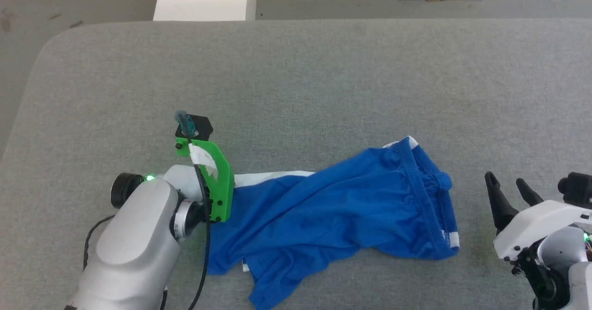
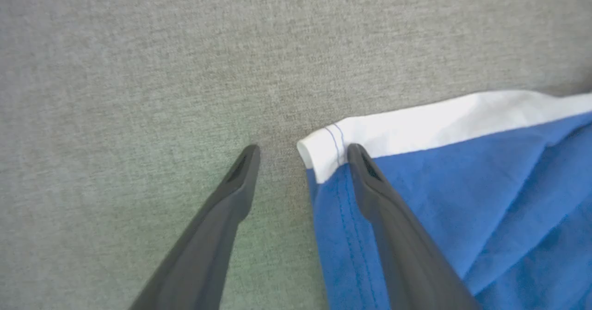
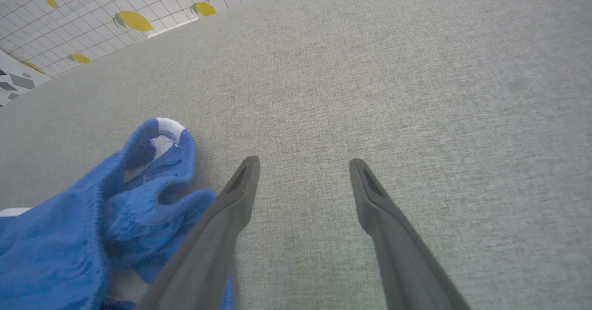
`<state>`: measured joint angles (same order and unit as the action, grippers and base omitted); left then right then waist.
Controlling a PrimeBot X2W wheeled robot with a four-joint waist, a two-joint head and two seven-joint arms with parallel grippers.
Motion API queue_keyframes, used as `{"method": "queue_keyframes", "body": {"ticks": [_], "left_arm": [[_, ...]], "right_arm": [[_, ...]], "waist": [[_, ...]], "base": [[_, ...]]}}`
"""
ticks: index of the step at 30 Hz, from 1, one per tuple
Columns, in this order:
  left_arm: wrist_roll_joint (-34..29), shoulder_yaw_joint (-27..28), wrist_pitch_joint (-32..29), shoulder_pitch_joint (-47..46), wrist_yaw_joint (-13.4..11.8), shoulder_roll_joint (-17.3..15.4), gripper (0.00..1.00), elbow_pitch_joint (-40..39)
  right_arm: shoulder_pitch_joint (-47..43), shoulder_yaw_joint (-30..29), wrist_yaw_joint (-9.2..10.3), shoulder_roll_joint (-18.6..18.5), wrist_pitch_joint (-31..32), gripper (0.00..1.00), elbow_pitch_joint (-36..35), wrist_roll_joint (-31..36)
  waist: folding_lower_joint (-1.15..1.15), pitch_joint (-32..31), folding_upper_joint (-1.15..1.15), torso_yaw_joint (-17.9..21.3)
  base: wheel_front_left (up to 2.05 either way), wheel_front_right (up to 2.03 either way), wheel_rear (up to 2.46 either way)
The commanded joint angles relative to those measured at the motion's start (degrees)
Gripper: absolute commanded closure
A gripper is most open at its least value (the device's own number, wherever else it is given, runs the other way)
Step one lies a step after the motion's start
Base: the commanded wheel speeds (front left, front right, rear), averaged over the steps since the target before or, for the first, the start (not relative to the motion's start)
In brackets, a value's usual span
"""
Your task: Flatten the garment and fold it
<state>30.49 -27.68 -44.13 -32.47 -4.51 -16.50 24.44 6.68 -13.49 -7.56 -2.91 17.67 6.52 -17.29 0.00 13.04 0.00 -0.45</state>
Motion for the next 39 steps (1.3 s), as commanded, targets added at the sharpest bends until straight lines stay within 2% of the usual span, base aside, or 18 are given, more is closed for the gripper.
{"method": "queue_keyframes", "body": {"ticks": [1,3,4,5,6,15,22,31,39], "left_arm": [[-0.6,-0.6,-0.5,-0.9,0.3,0.2,0.0,1.0],[-0.3,-1.1,-1.4,-1.1,0.2,1.0,0.0,2.3],[-0.2,-1.3,-1.8,-1.1,0.2,1.4,0.48,2.9],[-0.1,-1.5,-2.0,-1.2,0.3,1.6,0.78,3.2],[0.3,-1.6,-2.3,-1.3,0.4,2.0,1.0,3.5],[2.4,-1.2,-2.5,-0.9,0.9,3.2,1.0,3.0],[6.0,3.6,4.3,1.9,-0.4,4.0,1.0,-1.5],[8.4,7.3,11.1,9.7,-2.2,4.0,1.0,-9.9],[9.0,7.4,12.2,12.1,-3.2,4.8,1.0,-15.0]], "right_arm": [[1.2,0.1,0.08,0.0,-0.2,0.0,-0.2,-0.3],[1.4,-0.1,0.08,0.0,-0.3,0.0,-0.1,-0.3],[1.5,-0.1,0.08,0.0,-0.4,0.0,-0.1,-0.3],[1.6,-0.1,0.08,0.0,-0.5,0.0,0.0,-0.3],[1.7,-0.1,0.08,0.0,-0.6,0.0,0.1,-0.2],[2.0,-0.3,0.08,0.0,-0.9,0.0,0.8,0.7],[3.7,1.4,0.08,-0.2,1.1,0.0,-0.3,2.6],[11.3,10.5,0.08,-4.5,12.2,0.0,-2.0,3.8],[17.6,17.9,0.08,-7.8,25.3,0.0,0.3,5.4]], "waist": [[0.0,1.1,0.0,0.7],[0.0,1.5,0.0,0.6],[0.0,1.6,0.0,0.6],[0.0,1.7,0.0,0.6],[0.0,1.7,0.0,0.5],[0.0,-0.5,0.0,-0.7],[0.0,-2.6,0.0,-1.2],[0.0,-0.6,0.0,-1.6],[0.0,2.9,0.0,-3.1]], "base": [[0.0,0.0,0.0],[0.0,0.0,0.0],[0.0,0.0,0.0],[0.0,0.0,0.0],[0.0,0.0,0.0],[0.0,0.0,0.0],[0.0,0.0,0.0],[0.0,0.0,0.0],[0.0,0.0,0.0]]}}
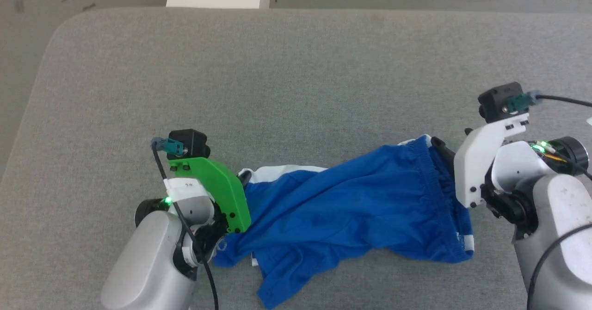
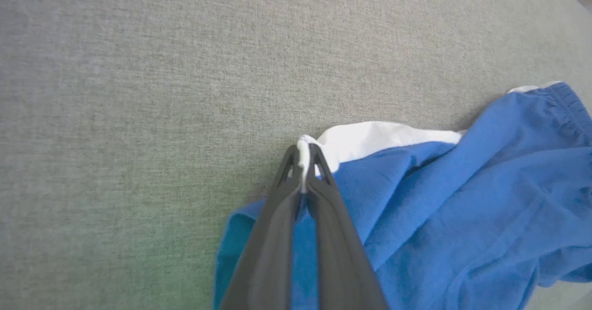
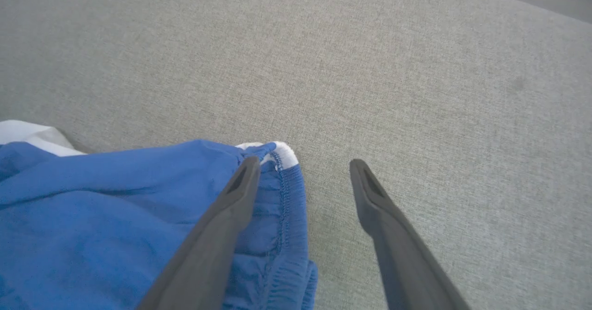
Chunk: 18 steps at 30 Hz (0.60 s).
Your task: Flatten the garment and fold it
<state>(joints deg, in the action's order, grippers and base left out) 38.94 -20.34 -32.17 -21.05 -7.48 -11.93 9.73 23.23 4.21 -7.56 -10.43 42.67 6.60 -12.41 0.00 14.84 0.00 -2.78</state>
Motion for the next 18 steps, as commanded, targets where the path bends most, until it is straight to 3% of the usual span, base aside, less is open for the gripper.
{"method": "queue_keyframes", "body": {"ticks": [1,14,15,16,17,18], "left_arm": [[0.6,0.0,0.3,0.6,-0.3,0.4,1.0,-0.6],[0.9,-1.0,0.2,-0.7,-0.2,1.2,1.0,-3.6],[0.8,-1.0,0.3,-0.8,-0.2,1.2,1.0,-3.6],[0.8,-1.1,0.3,-0.8,-0.2,1.2,1.0,-3.6],[0.8,-1.1,0.3,-0.8,-0.2,1.2,1.0,-3.5],[0.9,-1.2,0.4,-0.8,-0.2,1.3,1.0,-3.5]], "right_arm": [[1.6,0.7,0.08,-0.5,1.1,0.0,0.8,0.8],[6.0,8.1,0.08,-1.5,4.5,0.0,9.6,1.2],[6.0,8.2,0.08,-1.6,4.5,0.56,9.8,0.9],[6.1,8.4,0.08,-1.7,4.5,0.86,10.0,0.7],[6.2,8.6,0.08,-1.9,4.4,1.0,10.1,0.6],[6.3,8.8,0.08,-2.1,4.3,1.0,10.1,0.4]], "waist": [[0.0,1.5,0.0,-0.9],[0.0,5.9,0.0,-2.5],[0.0,6.0,0.0,-2.6],[0.0,6.1,0.0,-2.6],[0.0,6.1,0.0,-2.6],[0.0,6.0,0.0,-2.7]], "base": [[0.0,0.0,0.0],[0.0,0.0,0.0],[0.0,0.0,0.0],[0.0,0.0,0.0],[0.0,0.0,0.0],[0.0,0.0,0.0]]}}
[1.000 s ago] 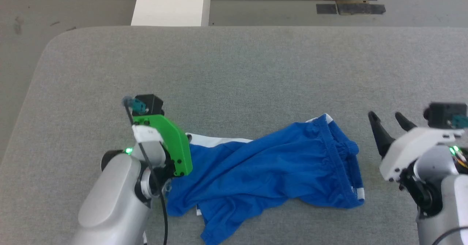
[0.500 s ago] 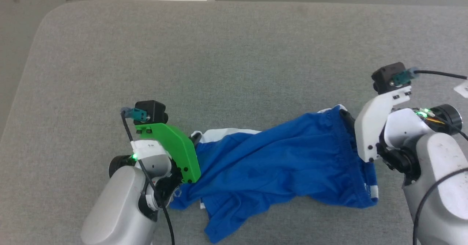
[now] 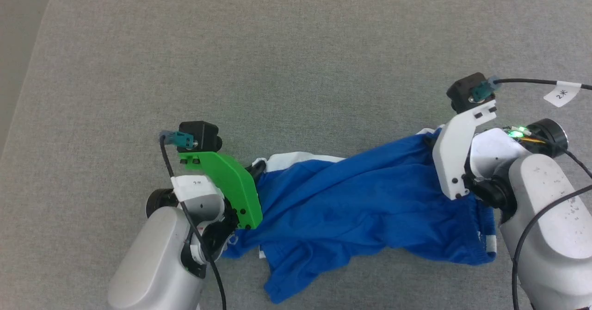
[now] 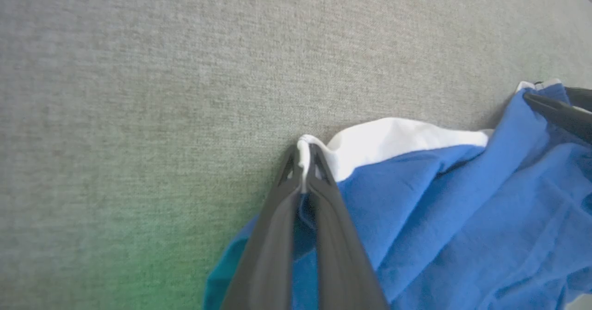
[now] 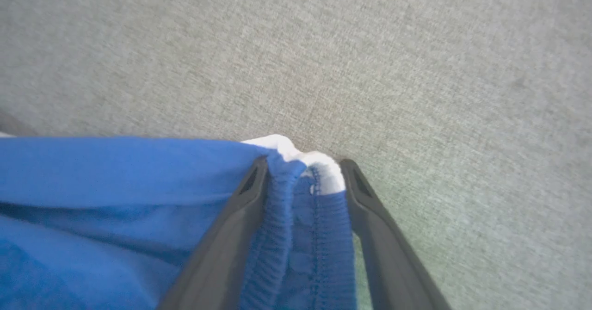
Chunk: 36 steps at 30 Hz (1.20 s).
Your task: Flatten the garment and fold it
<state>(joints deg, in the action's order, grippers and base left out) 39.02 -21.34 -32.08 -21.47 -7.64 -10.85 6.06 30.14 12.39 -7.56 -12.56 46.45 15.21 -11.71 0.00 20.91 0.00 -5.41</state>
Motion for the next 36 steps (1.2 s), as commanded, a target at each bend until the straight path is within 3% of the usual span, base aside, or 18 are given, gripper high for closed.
{"method": "queue_keyframes", "body": {"ticks": [1,18,29,36], "left_arm": [[0.8,-0.2,0.3,-0.4,0.0,0.2,1.0,0.2],[2.3,3.4,6.1,-2.2,0.7,0.6,1.0,-0.4],[3.2,8.4,9.9,-13.1,1.9,-0.6,1.0,-0.8],[2.5,10.9,12.1,-19.5,1.4,-1.6,1.0,-1.4]], "right_arm": [[-0.6,0.8,0.08,0.0,0.5,1.0,1.5,-0.5],[-0.1,-1.3,0.08,-0.8,-7.2,1.0,-3.1,-5.9],[5.9,-4.8,0.08,-2.1,-11.2,1.0,-7.7,-16.0],[9.4,-7.3,0.08,-2.3,-12.7,1.0,-10.1,-18.9]], "waist": [[0.0,-0.2,0.0,0.0],[0.0,-8.7,0.0,1.9],[0.0,-16.7,0.0,3.8],[0.0,-18.5,0.0,4.8]], "base": [[0.0,0.0,0.0],[0.0,0.0,0.0],[0.0,0.0,0.0],[0.0,0.0,0.0]]}}
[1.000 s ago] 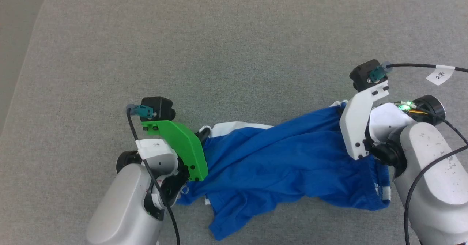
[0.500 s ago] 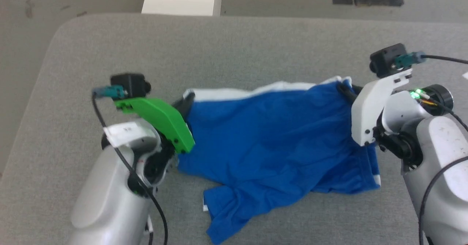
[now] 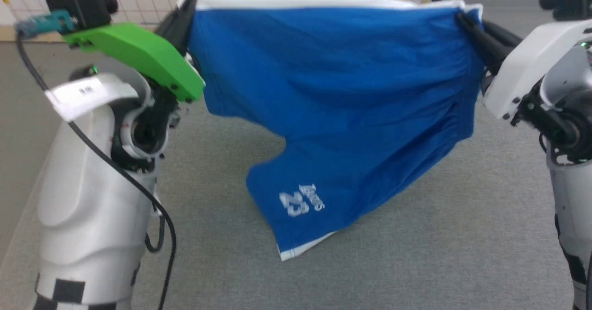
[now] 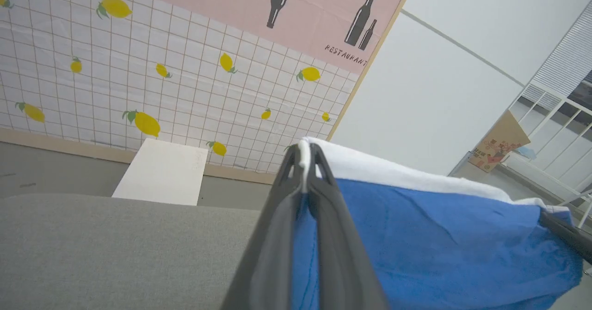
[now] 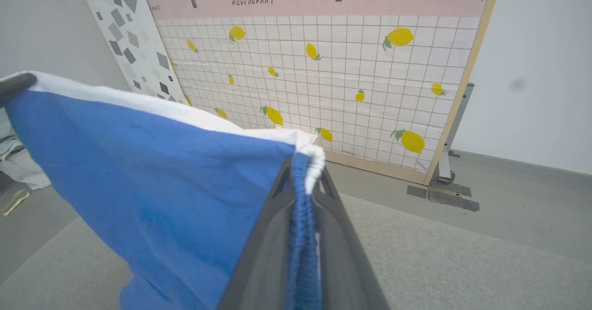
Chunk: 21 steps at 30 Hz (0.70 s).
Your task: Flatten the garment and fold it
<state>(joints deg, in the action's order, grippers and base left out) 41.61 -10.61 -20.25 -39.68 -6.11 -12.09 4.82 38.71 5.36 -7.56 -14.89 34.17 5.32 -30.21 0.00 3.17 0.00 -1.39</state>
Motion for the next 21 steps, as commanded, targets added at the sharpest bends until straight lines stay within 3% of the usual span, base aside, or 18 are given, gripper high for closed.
{"method": "queue_keyframes", "body": {"ticks": [1,10,21], "left_arm": [[-0.2,0.4,0.5,-2.4,0.0,-0.5,1.0,0.0],[-2.1,0.4,-0.3,-13.5,0.3,-2.5,1.0,6.2],[-6.7,-0.4,5.7,-33.0,2.2,-3.3,1.0,17.8]], "right_arm": [[1.3,-0.7,0.08,0.2,-0.3,1.0,-0.4,-0.7],[8.8,-0.8,0.08,1.3,2.4,1.0,1.7,0.4],[29.3,-2.1,0.08,5.9,0.3,1.0,10.7,4.2]], "waist": [[0.0,-0.7,0.0,0.9],[0.0,4.8,0.0,2.6],[0.0,18.2,0.0,4.1]], "base": [[0.0,0.0,0.0],[0.0,0.0,0.0],[0.0,0.0,0.0]]}}
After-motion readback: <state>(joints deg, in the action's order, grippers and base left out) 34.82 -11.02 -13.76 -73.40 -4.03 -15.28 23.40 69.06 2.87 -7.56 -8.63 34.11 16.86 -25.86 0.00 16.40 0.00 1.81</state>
